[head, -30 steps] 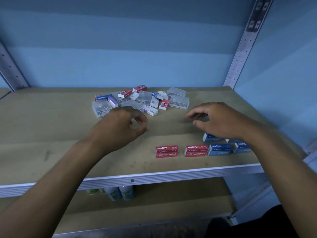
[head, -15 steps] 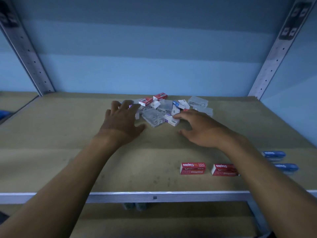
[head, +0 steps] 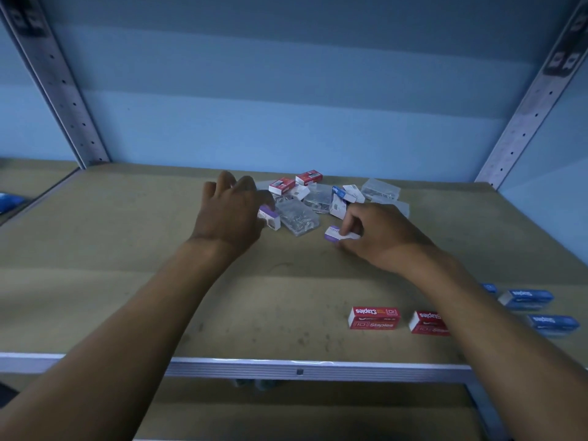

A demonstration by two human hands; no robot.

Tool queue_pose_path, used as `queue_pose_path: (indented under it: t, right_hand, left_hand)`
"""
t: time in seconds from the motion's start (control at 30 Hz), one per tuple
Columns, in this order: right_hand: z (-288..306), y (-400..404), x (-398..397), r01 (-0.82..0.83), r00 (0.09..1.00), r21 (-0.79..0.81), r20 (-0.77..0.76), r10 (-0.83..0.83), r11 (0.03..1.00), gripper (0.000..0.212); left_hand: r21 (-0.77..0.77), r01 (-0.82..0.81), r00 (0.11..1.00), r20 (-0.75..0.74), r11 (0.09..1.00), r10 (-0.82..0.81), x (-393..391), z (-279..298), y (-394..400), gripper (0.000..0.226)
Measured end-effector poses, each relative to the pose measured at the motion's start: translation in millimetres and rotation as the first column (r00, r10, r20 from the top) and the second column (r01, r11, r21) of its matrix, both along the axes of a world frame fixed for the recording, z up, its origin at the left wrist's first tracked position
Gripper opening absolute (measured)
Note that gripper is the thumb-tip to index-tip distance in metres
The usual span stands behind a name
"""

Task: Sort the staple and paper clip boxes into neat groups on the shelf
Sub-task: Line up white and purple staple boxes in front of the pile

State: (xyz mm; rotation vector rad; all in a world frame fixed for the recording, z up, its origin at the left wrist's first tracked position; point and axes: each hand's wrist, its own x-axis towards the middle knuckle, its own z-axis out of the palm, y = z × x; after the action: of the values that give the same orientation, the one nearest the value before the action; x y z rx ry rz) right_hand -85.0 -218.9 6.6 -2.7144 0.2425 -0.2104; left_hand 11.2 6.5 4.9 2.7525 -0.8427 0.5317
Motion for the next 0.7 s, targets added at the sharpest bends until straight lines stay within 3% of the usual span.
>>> queue_pose_path:
  t: [0.33, 0.6, 0.7]
  right_hand:
    - [13, -12, -21, 0.027, 0.999, 0.081, 0.033, -0.030, 0.996, 0.009]
    - [21, -14, -41, -0.013, 1.000, 0.092, -0.009, 0.014, 0.996, 0.016]
    - [22, -12, -48, -0.041, 0.998, 0.088, -0.033, 0.044, 0.995, 0.016]
  left_hand:
    - [-0.019, 0.073, 0.997, 0.017, 0.997, -0.073, -8, 9, -2, 0.017]
    - [-0.206, 0.223, 0.956, -0.143, 0.953, -0.255, -34, 18, 7, 0.014]
    - [-0.195, 0.263, 0.937, -0.182, 0.945, -0.298, -42, 18, 12, 0.014]
